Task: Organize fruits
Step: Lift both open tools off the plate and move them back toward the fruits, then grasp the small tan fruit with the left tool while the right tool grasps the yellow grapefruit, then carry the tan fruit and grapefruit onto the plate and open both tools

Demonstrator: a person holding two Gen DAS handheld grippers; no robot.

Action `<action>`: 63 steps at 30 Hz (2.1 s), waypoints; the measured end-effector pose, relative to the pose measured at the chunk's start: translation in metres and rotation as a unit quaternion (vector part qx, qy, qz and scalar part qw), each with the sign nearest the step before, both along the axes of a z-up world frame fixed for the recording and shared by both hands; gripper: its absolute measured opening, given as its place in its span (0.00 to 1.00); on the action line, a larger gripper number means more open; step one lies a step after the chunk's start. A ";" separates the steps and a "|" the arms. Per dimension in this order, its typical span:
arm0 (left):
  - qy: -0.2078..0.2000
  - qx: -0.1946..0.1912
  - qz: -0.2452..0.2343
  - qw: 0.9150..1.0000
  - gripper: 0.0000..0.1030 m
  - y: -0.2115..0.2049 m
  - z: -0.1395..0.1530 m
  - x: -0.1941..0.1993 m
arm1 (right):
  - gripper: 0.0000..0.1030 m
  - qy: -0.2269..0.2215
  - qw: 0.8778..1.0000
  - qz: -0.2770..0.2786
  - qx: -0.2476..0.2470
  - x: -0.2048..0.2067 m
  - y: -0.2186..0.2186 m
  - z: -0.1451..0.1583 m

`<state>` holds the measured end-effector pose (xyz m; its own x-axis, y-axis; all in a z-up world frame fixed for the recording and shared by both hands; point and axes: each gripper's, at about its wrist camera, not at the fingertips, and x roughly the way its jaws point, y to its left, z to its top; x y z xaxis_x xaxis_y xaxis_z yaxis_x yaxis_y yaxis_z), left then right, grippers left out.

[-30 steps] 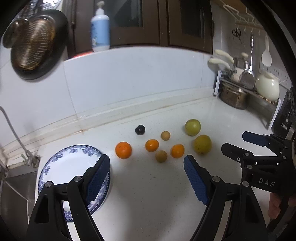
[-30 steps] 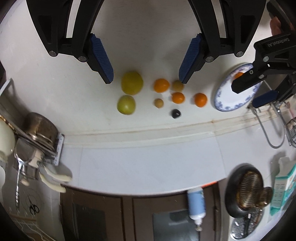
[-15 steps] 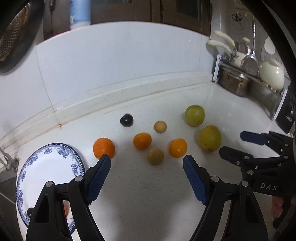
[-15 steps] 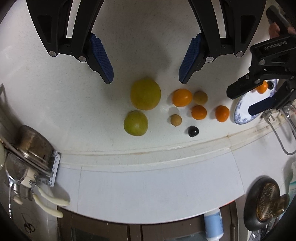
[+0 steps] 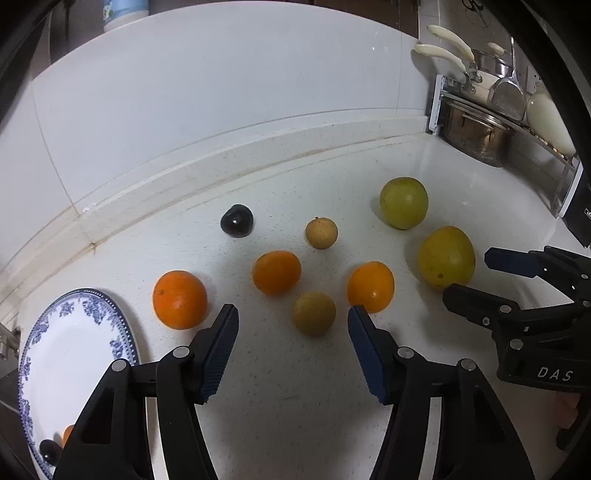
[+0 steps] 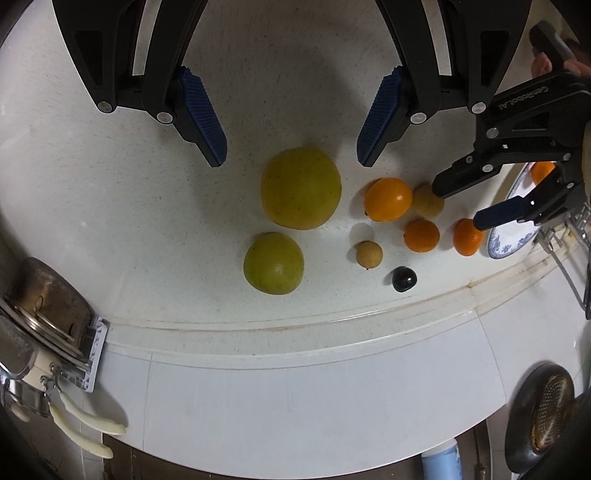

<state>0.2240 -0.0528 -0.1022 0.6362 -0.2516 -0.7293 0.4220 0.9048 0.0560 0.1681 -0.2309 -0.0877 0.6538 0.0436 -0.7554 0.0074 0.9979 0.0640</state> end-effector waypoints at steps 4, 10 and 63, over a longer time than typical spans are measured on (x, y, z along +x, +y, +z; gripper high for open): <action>0.010 -0.001 0.001 1.000 0.51 -0.004 -0.005 0.008 | 0.71 0.001 1.000 0.003 0.002 0.005 0.000 -0.003; 0.027 -0.009 0.002 1.000 0.43 -0.007 -0.010 0.017 | 0.71 0.002 1.000 0.008 0.005 0.012 0.001 -0.008; -0.056 -0.055 0.079 0.994 0.26 0.074 0.068 -0.072 | 0.47 -0.073 0.991 0.109 0.031 -0.034 0.074 0.061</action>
